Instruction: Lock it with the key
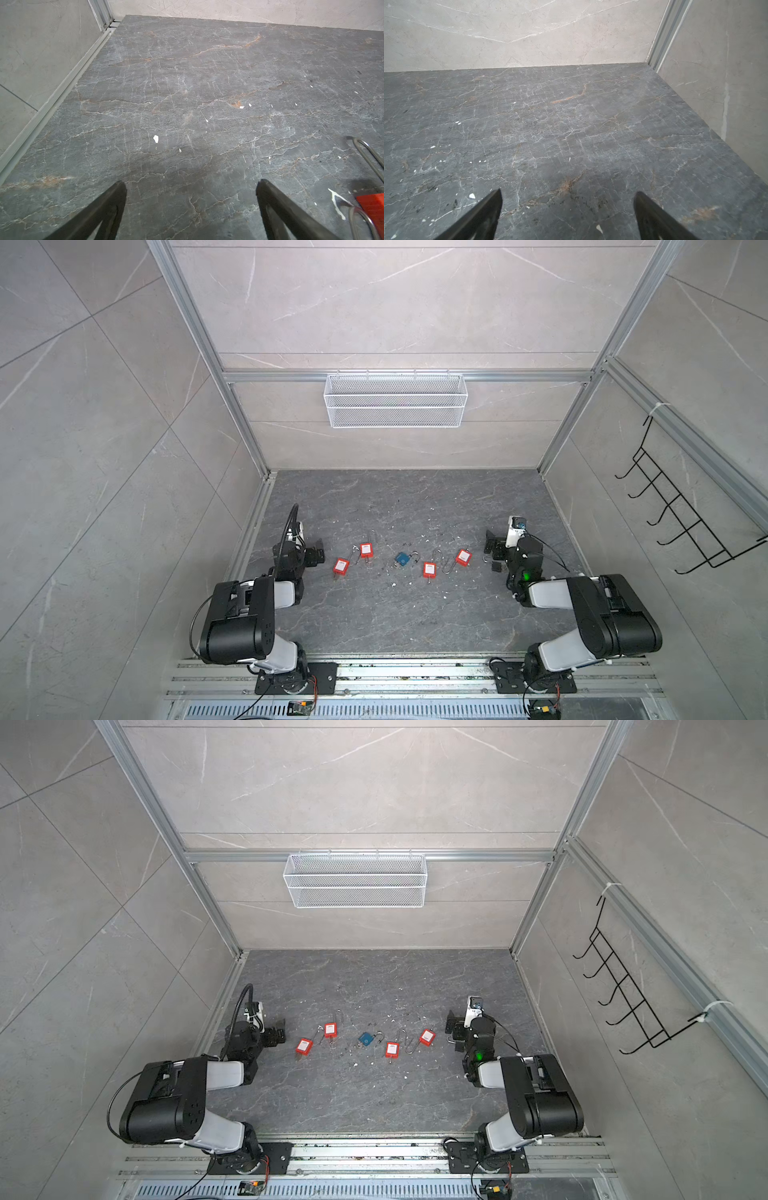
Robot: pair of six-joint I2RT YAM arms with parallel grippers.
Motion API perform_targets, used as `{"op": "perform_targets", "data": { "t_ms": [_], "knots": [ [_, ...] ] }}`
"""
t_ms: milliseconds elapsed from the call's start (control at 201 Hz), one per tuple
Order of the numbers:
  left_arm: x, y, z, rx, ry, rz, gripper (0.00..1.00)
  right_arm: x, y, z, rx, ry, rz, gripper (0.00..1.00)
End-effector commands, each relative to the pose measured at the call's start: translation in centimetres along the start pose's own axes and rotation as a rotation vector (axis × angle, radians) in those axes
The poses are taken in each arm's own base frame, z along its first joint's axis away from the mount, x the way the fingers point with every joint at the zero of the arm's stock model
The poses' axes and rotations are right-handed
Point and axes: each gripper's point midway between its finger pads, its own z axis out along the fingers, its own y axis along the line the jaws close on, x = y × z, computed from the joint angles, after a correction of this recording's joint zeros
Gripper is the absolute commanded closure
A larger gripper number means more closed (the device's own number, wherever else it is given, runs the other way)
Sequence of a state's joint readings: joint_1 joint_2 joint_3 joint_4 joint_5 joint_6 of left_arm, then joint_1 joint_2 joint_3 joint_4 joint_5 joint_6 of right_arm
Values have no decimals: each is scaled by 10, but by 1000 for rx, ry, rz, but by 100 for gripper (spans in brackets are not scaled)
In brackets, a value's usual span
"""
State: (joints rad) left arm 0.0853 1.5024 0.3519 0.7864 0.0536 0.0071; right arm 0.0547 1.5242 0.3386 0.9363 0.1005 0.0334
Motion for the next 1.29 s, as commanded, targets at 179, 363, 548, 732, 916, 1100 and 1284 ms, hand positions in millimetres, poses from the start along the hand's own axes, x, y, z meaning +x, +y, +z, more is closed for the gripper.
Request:
{"op": "perform_targets", "data": {
  "t_ms": [179,363,548,732,916,1100,1284],
  "knots": [
    [-19,3,1,-11,-61,-12,0,-1,0,0,4,0,9,0],
    [-19,3,1,-11,-62,-13,0,-1,0,1,4,-1,11,1],
    [-19,3,1,-16,-59,-9,0,-1,0,0,4,0,11,1],
    [-19,4,1,-24,-61,-5,0,-1,-1,0,5,-2,11,1],
    [-19,-3,-1,-35,-74,32,0,-1,0,0,4,-1,11,1],
    [-19,-8,-3,-14,-85,50,1,-3,2,-2,-11,-11,1,1],
    [-32,-11,-10,0,-73,52,1,-27,4,-13,-25,-10,-1,1]
  ]
}}
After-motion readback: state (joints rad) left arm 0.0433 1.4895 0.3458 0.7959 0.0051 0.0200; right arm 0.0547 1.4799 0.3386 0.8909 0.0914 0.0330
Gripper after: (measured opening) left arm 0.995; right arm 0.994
